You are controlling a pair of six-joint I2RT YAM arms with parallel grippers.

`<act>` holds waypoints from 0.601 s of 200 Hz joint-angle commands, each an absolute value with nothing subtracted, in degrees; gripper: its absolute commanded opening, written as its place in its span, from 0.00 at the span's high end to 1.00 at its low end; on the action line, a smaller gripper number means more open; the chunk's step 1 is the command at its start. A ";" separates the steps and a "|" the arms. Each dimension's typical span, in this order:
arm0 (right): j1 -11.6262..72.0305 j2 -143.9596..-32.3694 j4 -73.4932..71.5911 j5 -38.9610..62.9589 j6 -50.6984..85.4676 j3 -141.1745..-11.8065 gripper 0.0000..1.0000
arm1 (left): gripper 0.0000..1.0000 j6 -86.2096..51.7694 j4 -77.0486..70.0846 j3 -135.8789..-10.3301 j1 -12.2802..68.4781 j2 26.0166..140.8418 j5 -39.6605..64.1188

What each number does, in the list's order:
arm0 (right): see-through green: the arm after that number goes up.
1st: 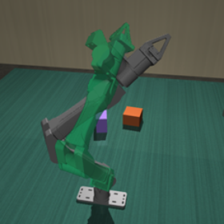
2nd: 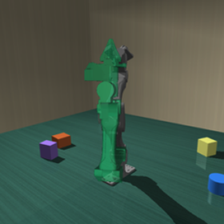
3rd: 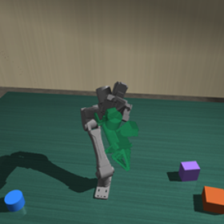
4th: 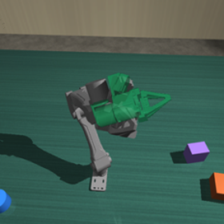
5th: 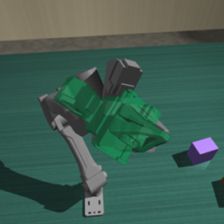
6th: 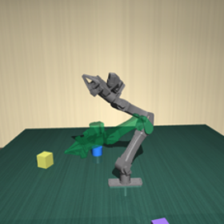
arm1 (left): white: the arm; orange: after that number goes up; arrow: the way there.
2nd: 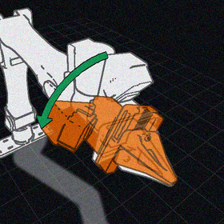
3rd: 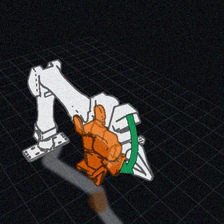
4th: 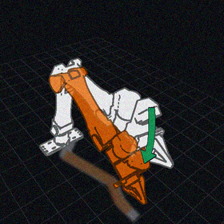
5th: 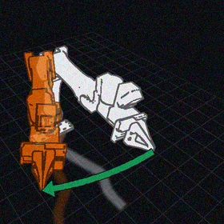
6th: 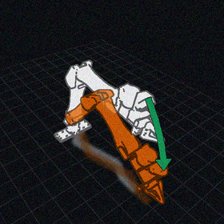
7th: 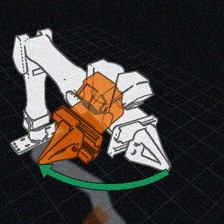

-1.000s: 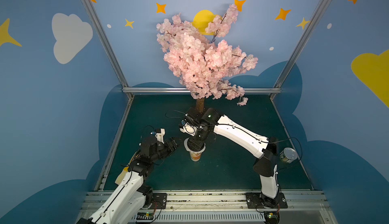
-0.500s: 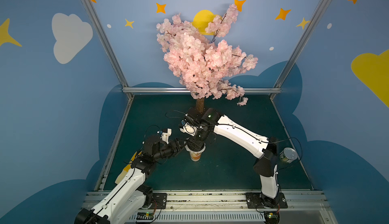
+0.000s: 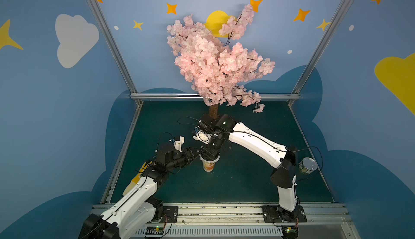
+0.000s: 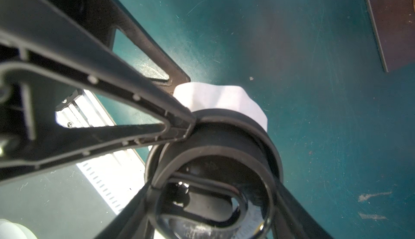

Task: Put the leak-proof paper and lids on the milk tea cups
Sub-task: Secure the cup lid on the cup.

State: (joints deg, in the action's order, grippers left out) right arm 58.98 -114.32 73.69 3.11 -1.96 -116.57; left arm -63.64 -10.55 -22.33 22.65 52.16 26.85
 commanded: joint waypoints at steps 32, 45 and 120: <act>59.79 -119.70 75.59 5.07 -1.53 -110.80 0.30 | 0.59 -62.96 5.74 -17.76 28.43 53.14 16.83; 60.02 -119.83 75.33 5.49 -1.45 -110.57 0.30 | 0.59 -63.57 6.61 -16.51 29.41 52.58 15.42; 60.43 -119.78 74.67 6.31 -1.34 -109.62 0.30 | 0.53 -66.62 5.71 -11.42 32.56 52.88 12.18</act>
